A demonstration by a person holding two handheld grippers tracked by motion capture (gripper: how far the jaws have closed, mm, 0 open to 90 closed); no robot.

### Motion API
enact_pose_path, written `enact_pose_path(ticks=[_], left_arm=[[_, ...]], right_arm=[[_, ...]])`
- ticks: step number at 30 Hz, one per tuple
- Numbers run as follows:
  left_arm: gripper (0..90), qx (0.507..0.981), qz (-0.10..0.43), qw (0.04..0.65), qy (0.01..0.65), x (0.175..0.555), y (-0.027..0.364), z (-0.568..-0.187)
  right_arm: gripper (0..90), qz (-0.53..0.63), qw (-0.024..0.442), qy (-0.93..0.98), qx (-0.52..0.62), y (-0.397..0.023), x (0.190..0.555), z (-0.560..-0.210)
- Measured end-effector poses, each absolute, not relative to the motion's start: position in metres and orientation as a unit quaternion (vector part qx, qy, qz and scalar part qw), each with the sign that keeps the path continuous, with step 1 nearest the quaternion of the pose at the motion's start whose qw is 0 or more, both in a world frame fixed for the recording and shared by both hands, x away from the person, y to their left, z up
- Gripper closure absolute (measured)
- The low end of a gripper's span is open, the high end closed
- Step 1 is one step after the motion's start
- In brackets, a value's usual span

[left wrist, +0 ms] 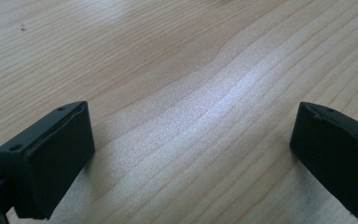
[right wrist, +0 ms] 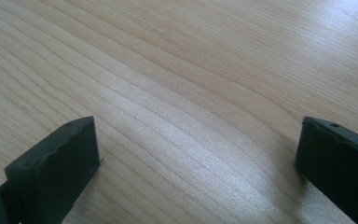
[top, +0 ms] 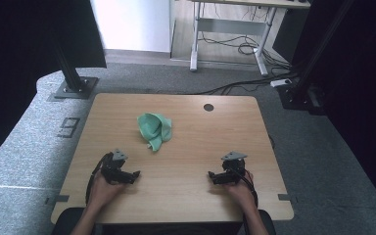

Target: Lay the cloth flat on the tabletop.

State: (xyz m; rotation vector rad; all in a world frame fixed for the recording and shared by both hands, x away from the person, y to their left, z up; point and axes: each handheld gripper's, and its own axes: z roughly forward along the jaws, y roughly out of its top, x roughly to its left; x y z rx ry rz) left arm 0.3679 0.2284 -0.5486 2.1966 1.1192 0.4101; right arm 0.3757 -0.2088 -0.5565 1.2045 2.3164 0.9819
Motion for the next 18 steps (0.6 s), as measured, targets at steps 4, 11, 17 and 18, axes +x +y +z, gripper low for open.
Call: enact_pose_path(ticks=[4,11,17,18], left_arm=[[0.0,0.832,0.157,0.315,0.428,0.3690,0.2264,-0.5487],[0.0,0.833,0.156,0.316,0.426,0.3698,0.2258,-0.5487],[0.0,0.834,0.156,0.316,0.426,0.3699,0.2259,-0.5487],[0.0,0.834,0.156,0.316,0.426,0.3699,0.2259,-0.5487]], right_arm=[[0.0,0.348,0.173,0.819,0.422,-0.2092,0.3761,-0.5565],[0.0,0.348,0.173,0.820,0.421,-0.2093,0.3763,-0.5565],[0.0,0.348,0.173,0.820,0.421,-0.2093,0.3763,-0.5565],[0.0,0.348,0.173,0.820,0.421,-0.2093,0.3763,-0.5565]])
